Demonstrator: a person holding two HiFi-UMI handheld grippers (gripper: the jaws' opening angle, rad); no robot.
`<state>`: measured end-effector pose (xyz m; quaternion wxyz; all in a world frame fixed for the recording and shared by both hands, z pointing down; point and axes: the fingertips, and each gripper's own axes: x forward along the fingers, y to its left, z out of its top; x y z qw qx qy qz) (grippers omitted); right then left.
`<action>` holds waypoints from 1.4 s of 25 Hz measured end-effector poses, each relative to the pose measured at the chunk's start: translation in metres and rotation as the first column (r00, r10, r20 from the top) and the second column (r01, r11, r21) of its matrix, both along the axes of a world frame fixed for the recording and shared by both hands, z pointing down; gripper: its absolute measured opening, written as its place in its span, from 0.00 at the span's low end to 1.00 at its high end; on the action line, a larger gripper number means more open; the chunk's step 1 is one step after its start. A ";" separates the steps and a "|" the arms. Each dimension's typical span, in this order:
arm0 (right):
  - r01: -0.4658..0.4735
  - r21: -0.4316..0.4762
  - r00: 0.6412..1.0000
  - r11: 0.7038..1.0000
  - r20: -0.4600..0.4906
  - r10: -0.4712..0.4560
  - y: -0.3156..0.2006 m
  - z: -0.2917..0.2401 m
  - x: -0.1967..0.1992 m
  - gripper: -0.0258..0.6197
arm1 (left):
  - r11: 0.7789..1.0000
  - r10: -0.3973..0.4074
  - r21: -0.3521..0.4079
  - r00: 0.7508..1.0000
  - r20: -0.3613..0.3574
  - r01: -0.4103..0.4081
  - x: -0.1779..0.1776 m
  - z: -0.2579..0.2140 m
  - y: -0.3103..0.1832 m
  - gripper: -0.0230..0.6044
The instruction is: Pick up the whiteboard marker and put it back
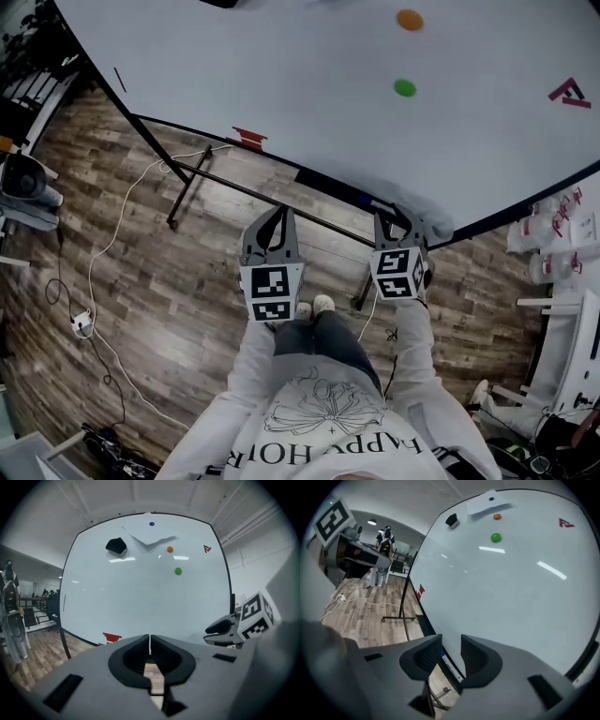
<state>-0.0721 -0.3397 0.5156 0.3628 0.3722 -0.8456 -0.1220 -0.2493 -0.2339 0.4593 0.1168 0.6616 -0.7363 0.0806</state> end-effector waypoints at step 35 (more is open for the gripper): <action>0.212 -0.266 0.805 0.940 -0.499 -0.322 -0.066 0.151 -0.021 0.19 | 0.989 -0.090 -0.119 0.996 -0.012 0.088 0.003 0.040 -0.042 0.05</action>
